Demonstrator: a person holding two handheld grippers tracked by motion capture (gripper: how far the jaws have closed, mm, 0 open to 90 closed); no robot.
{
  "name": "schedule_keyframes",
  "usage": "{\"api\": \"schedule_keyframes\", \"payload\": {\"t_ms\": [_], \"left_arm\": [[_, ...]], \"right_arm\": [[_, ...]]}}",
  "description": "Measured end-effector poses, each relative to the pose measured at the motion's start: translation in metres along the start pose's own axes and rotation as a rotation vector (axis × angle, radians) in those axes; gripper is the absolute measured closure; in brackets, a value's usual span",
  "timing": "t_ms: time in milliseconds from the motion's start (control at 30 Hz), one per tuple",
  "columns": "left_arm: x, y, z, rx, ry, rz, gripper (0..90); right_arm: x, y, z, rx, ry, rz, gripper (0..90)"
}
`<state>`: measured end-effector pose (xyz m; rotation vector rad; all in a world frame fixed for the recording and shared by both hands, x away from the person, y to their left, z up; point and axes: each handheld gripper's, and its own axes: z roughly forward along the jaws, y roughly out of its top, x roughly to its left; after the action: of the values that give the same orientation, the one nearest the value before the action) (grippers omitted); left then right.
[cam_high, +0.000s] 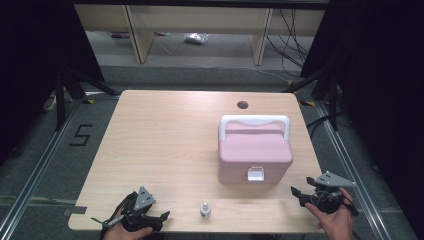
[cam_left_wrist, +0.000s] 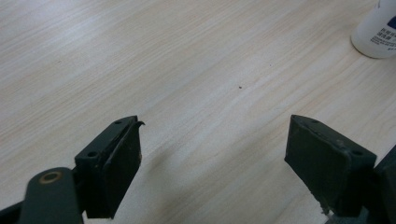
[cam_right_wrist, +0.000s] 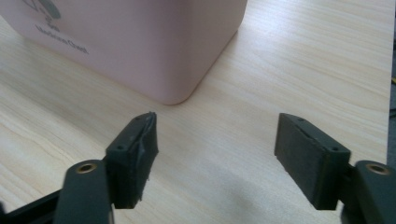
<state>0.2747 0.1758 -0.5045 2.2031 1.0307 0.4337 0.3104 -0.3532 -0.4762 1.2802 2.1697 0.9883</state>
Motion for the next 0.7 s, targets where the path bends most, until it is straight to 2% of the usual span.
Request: {"api": "schedule_keyframes", "payload": {"t_ms": [33,133,200,233,267,367,400,433,467,500,533,567,600,633,667,700], "left_arm": [[0.000,0.000,0.000,0.000,-0.002,0.002,17.8],[0.001,0.001,0.001,-0.002,-0.004,-0.011,17.8],[0.002,0.003,0.001,0.004,-0.025,-0.006,17.7],[0.001,0.004,0.002,-0.011,-0.021,-0.023,17.7],[0.001,0.005,0.002,-0.016,-0.015,-0.024,17.7],[0.003,0.007,0.002,-0.015,-0.047,-0.025,17.6],[0.002,0.007,0.003,-0.020,-0.053,-0.032,17.5],[0.002,0.009,0.005,-0.003,-0.054,-0.023,17.4],[0.002,0.009,0.005,-0.003,-0.054,-0.023,17.5],[0.001,0.010,0.007,-0.017,-0.062,-0.035,17.5],[0.001,0.012,0.008,-0.007,-0.078,-0.028,17.4],[0.001,0.016,0.010,-0.009,-0.082,-0.039,17.5],[0.001,0.016,0.010,-0.009,-0.082,-0.039,17.5],[0.003,0.023,0.013,-0.024,-0.078,-0.063,17.0],[0.003,0.023,0.013,-0.024,-0.078,-0.063,15.7],[0.004,0.027,0.014,-0.043,-0.095,-0.064,15.7]], "right_arm": [[-0.001,0.000,0.000,-0.005,-0.014,-0.011,31.7],[-0.001,0.000,-0.001,-0.011,-0.017,-0.011,31.6],[-0.001,0.000,-0.001,-0.020,-0.018,0.002,31.4],[-0.002,0.001,-0.002,-0.033,-0.018,-0.002,31.0],[-0.002,0.001,-0.002,-0.033,-0.018,-0.002,31.0],[-0.003,0.001,-0.002,-0.036,-0.018,0.002,30.8],[-0.001,0.001,-0.002,-0.027,-0.009,0.038,30.6],[-0.002,0.002,-0.002,-0.030,-0.015,0.025,30.6],[-0.002,0.002,-0.002,-0.030,-0.015,0.025,30.6],[-0.005,0.003,-0.001,-0.038,-0.018,-0.003,30.5],[-0.007,0.004,0.000,-0.043,-0.010,0.002,29.8],[-0.004,0.004,-0.001,-0.033,-0.006,0.060,29.7],[-0.009,0.005,-0.001,-0.048,-0.003,0.025,29.7],[-0.008,0.006,-0.001,-0.048,-0.011,0.053,29.8],[-0.008,0.006,-0.001,-0.048,-0.011,0.053,29.8],[-0.011,0.007,-0.001,-0.061,-0.015,0.036,30.6]]}}
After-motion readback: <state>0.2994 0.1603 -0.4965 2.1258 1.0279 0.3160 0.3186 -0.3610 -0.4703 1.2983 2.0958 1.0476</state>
